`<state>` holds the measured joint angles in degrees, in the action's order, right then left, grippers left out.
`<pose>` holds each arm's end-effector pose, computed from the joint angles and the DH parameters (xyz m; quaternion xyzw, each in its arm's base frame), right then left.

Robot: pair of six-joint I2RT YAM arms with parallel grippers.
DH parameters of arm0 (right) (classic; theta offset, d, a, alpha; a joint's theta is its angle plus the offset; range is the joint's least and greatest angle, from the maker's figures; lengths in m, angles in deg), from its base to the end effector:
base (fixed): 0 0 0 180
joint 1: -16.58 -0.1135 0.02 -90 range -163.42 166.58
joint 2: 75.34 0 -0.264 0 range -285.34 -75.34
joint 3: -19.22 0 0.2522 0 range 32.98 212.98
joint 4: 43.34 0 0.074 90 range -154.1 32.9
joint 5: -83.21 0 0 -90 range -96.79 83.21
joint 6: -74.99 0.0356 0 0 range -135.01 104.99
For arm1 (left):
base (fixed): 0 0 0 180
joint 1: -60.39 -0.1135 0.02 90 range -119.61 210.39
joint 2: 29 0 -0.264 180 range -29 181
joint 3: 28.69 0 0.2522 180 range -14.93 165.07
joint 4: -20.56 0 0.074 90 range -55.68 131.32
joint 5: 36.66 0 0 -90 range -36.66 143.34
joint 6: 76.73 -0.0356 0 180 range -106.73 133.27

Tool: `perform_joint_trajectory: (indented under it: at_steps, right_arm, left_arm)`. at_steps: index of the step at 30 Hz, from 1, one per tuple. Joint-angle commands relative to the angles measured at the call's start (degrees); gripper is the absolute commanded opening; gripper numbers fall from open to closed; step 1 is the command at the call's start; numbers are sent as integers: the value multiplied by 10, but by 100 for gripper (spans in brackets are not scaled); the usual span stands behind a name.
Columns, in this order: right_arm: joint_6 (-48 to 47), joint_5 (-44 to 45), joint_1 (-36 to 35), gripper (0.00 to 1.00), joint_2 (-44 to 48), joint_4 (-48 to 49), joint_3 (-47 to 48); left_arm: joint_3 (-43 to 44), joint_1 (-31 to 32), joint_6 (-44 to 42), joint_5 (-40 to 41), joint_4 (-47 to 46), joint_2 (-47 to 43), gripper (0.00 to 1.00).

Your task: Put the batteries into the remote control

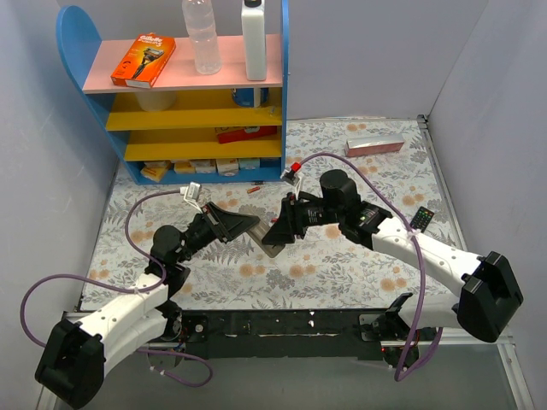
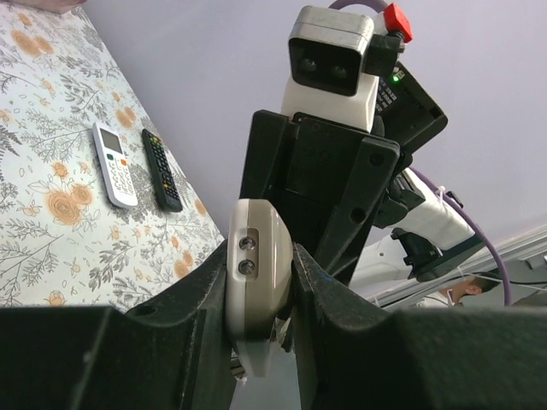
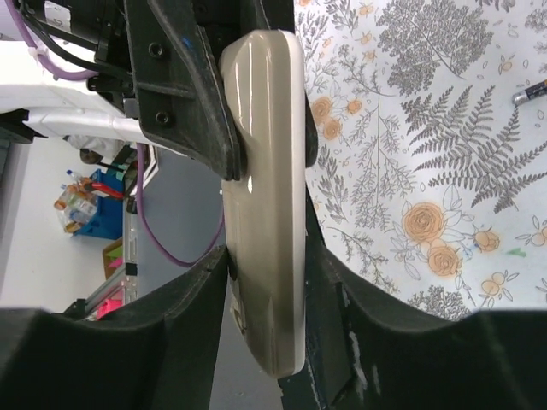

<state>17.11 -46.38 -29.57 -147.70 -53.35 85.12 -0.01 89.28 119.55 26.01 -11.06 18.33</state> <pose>0.1831 0.2233 0.3080 -0.2932 0.7234 0.5659 0.2656 0.1523 -0.1027 0.2507 -0.2340 0.5878 -0.7590 0.1539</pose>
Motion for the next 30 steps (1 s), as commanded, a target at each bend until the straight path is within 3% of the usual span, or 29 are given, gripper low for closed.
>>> perform_joint_trajectory:
  at_steps: [1, 2, 6, 8, 9, 10, 12, 13, 15, 20, 23, 24, 27, 30]
  right_arm:
    - [18, -25, -2, 45, -9, 57, 30]
    - [16, -24, -2, 33, -9, 57, 30]
    - [-5, -18, -2, 11, -3, 22, 31]
    - [-33, -10, -1, 3, 1, -6, 36]
    - [-43, 0, 0, 2, 3, -32, 40]
    - [-53, 7, 1, 1, 5, -53, 43]
    - [-86, 29, 8, 1, 7, -85, 50]
    - [-98, 40, 11, 1, 7, -122, 58]
    - [-142, 85, 23, 1, 6, -170, 71]
    - [-223, 223, 55, 1, -17, -321, 123]
    - [-258, 367, 70, 1, -55, -384, 152]
    - [-261, 452, 76, 1, -67, -399, 158]
    - [-264, 587, 98, 1, -123, -433, 179]
    - [-248, 662, 133, 1, -183, -436, 199]
  left_arm:
    - [32, 2, -29, -25, 8, 0, 0]
    - [33, 2, -40, -26, 16, -4, 0]
    - [46, 2, -87, -1, 99, -25, 4]
    - [62, 1, -120, 11, 139, -32, 17]
    - [68, 2, -130, 33, 184, -40, 27]
    - [79, 2, -142, 45, 206, -43, 50]
    - [91, 2, -169, 75, 274, -57, 71]
    - [97, 2, -177, 110, 297, -61, 86]
    - [114, 2, -202, 140, 359, -70, 96]
    - [147, 2, -222, 268, 490, -109, 98]
    - [165, 2, -223, 352, 571, -123, 98]
    - [176, 2, -223, 365, 606, -124, 98]
    - [196, 2, -226, 414, 663, -131, 98]
    - [208, 1, -226, 451, 706, -133, 98]
